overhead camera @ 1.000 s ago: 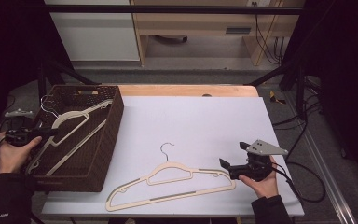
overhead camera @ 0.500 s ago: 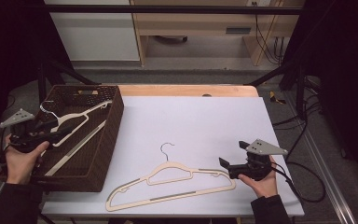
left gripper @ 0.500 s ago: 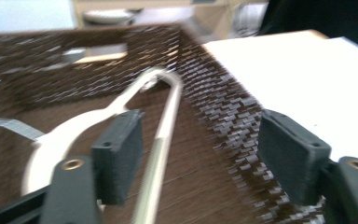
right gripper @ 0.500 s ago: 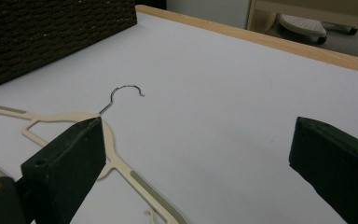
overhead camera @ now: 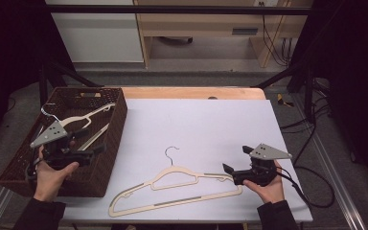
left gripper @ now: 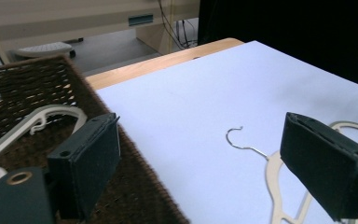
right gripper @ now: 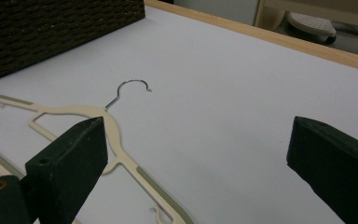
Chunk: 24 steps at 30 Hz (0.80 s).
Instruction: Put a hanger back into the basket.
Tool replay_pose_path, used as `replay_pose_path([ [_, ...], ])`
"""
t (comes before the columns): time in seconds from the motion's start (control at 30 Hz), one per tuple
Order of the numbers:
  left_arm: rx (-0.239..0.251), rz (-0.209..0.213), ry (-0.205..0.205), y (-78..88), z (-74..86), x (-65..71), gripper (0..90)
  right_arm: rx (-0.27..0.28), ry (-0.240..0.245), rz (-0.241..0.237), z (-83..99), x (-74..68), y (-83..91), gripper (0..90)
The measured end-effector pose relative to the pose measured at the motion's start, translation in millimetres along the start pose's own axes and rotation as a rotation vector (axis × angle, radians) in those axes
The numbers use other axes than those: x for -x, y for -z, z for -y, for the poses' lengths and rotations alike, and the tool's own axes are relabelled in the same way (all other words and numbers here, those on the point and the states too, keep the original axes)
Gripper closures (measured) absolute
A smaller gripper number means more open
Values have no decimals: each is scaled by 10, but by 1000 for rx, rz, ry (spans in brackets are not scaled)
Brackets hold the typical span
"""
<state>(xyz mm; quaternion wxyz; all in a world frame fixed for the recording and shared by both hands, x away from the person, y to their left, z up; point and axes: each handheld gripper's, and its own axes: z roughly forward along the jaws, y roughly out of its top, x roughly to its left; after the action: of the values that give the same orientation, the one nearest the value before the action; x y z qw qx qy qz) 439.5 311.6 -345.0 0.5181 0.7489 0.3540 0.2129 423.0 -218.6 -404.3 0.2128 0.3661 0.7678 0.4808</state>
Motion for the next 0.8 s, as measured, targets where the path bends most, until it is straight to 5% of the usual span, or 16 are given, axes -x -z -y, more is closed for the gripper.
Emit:
replay_pose_path([
  [0.1,-7,-10,-38,-54,-32,67,104,-9,8,-10,-1,-9,-17,53],
  [0.57,4,-57,-66,-362,-293,126,112,4,0,-73,-85,-70,-220,72],
  [0.8,4,-46,-108,-506,-384,377,123,-11,7,-115,-72,-87,-323,130],
])
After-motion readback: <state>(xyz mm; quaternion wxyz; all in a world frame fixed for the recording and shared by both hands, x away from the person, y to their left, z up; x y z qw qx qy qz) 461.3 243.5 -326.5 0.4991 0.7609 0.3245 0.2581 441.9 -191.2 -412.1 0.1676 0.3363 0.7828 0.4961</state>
